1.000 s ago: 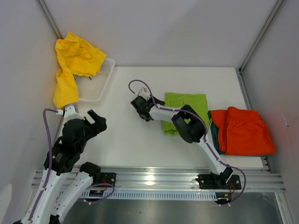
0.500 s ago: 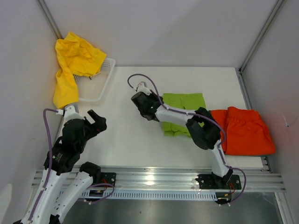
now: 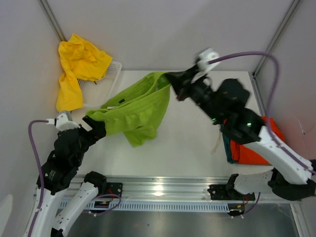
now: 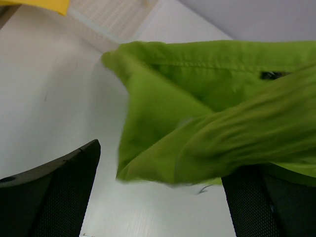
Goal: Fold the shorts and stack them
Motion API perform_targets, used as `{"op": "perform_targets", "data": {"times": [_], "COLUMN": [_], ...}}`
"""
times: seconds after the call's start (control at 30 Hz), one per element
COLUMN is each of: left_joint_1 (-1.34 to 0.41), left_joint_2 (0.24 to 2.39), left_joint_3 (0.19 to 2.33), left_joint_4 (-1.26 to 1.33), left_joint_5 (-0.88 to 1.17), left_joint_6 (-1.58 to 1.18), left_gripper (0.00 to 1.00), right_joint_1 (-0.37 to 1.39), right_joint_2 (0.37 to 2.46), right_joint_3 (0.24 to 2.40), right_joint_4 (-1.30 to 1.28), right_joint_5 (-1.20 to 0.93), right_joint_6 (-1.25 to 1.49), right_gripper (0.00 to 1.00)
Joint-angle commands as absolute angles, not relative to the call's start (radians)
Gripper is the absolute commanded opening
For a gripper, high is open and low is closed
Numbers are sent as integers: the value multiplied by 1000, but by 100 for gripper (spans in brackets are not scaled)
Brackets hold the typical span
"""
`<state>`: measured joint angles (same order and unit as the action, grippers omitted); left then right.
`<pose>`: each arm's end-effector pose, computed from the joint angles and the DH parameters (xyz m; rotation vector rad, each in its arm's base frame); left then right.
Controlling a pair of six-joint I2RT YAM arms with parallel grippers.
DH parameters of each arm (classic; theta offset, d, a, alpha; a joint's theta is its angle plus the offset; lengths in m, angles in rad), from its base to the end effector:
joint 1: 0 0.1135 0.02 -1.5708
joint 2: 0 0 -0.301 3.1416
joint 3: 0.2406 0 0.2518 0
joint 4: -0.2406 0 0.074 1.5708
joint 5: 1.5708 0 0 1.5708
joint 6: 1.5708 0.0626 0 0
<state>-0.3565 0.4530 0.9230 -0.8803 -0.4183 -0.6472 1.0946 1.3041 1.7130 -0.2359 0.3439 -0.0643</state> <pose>0.0656 0.0027 0.3571 -0.5462 1.8741 -0.2499 0.1435 0.2322 0.5790 -0.5268 1.3358 0.6118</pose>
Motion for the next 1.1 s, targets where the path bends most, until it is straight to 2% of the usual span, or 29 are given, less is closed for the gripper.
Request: {"op": "perform_targets", "data": {"times": [0.0, 0.07, 0.1, 0.2, 0.27, 0.3, 0.33, 0.4, 0.53, 0.63, 0.77, 0.87, 1.07], "left_joint_1": [-347, -347, -347, -347, -347, -347, -347, -347, -347, -347, -347, -347, -347], "left_joint_2": [411, 400, 399, 403, 407, 405, 403, 403, 428, 439, 463, 500, 583], "left_joint_3": [1008, 1032, 1035, 1054, 1061, 1063, 1060, 1055, 1049, 1040, 1014, 994, 931], "left_joint_4": [-900, -913, -916, -931, -936, -933, -933, -930, -934, -925, -905, -885, -758], "left_joint_5": [-488, -494, -497, -499, -482, -476, -468, -463, -456, -442, -397, -364, -210], "left_joint_6": [-644, -641, -634, -627, -626, -623, -621, -611, -598, -598, -591, -586, -565], "left_gripper": [99, 99, 99, 99, 99, 99, 99, 99, 99, 99, 99, 99, 99], "right_joint_1": [857, 626, 570, 418, 367, 326, 305, 281, 322, 371, 470, 622, 765], "right_joint_2": [1201, 1178, 1187, 1248, 1322, 1342, 1382, 1408, 1379, 1364, 1365, 1355, 1381], "right_joint_3": [1677, 1564, 1507, 1336, 1232, 1198, 1160, 1138, 1109, 1126, 1132, 1124, 1111], "right_joint_4": [-328, -322, -318, -337, -322, -310, -307, -298, -279, -313, -371, -393, -368], "right_joint_5": [132, 7, -99, -143, -146, -143, -138, -141, -66, -48, -150, -78, 40], "right_joint_6": [157, 254, 329, 396, 431, 443, 462, 459, 404, 368, 321, 304, 373], "right_gripper": [0, 0, 0, 2, 13, 26, 60, 65, 73, 74, 73, 73, 69]}}
